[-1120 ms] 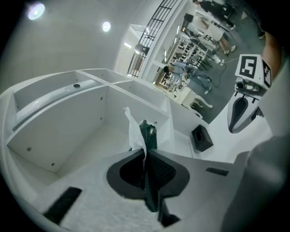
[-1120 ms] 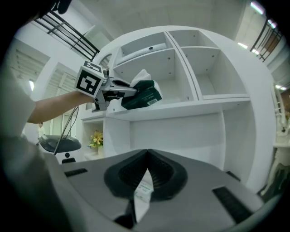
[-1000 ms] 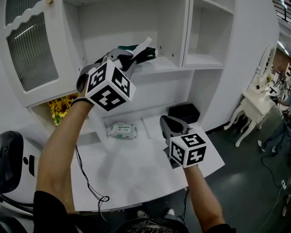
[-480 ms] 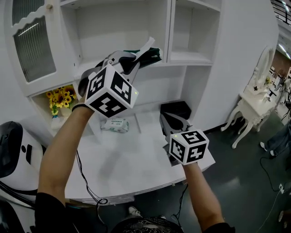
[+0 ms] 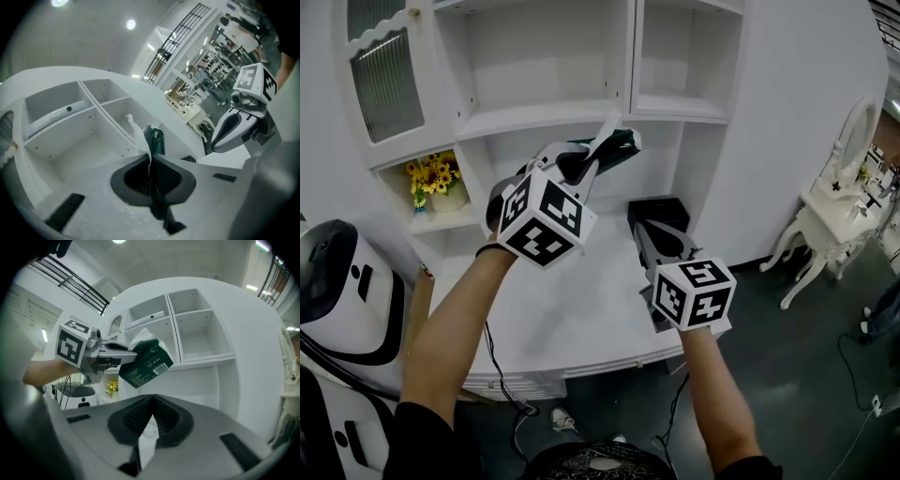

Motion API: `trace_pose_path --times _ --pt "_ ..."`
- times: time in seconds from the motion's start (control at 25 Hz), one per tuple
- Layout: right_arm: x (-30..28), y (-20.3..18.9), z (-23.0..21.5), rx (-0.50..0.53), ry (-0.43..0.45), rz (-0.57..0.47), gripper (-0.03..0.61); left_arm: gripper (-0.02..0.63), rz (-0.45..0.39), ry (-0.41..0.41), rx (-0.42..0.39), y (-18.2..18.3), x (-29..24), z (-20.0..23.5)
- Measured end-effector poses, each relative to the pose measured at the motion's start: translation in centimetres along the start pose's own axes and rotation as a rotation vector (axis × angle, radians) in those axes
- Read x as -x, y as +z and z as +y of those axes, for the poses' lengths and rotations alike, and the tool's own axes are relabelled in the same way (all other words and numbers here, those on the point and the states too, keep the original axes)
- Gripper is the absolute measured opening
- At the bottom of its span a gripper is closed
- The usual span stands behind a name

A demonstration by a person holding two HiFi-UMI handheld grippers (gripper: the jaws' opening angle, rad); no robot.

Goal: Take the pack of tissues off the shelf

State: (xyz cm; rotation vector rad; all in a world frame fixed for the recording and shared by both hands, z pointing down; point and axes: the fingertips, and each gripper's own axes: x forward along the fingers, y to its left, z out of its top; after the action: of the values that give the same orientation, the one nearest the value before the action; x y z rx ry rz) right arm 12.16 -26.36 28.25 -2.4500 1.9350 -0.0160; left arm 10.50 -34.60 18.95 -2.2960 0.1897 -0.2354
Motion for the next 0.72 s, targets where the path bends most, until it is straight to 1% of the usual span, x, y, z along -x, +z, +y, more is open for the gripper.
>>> trace_pose_path --times 0.12,0.24,0.48,0.56,0.72 --pt "1.1 0.0 -0.4 0.002 0.010 -0.005 0.005 0.009 0.012 -0.001 0.103 -1.0 0.2 -2.5" --pt "1.9 0.1 -0.6 0.017 0.012 -0.009 0.005 0.009 0.023 0.005 0.250 -2.5 0.6 -4.7" --pt "2.2 0.0 -0.3 0.031 0.025 -0.010 0.005 0.009 0.051 0.058 0.467 -5.9 2.6 -6.8" --pt "2.3 -0.2 -0.2 0.035 0.028 -0.010 0.005 0.009 0.061 0.071 0.518 -7.1 3.3 -7.7" --pt "2.1 -0.7 0.5 0.056 0.037 -0.012 0.003 0.009 0.087 0.104 0.562 -9.1 4.7 -9.3"
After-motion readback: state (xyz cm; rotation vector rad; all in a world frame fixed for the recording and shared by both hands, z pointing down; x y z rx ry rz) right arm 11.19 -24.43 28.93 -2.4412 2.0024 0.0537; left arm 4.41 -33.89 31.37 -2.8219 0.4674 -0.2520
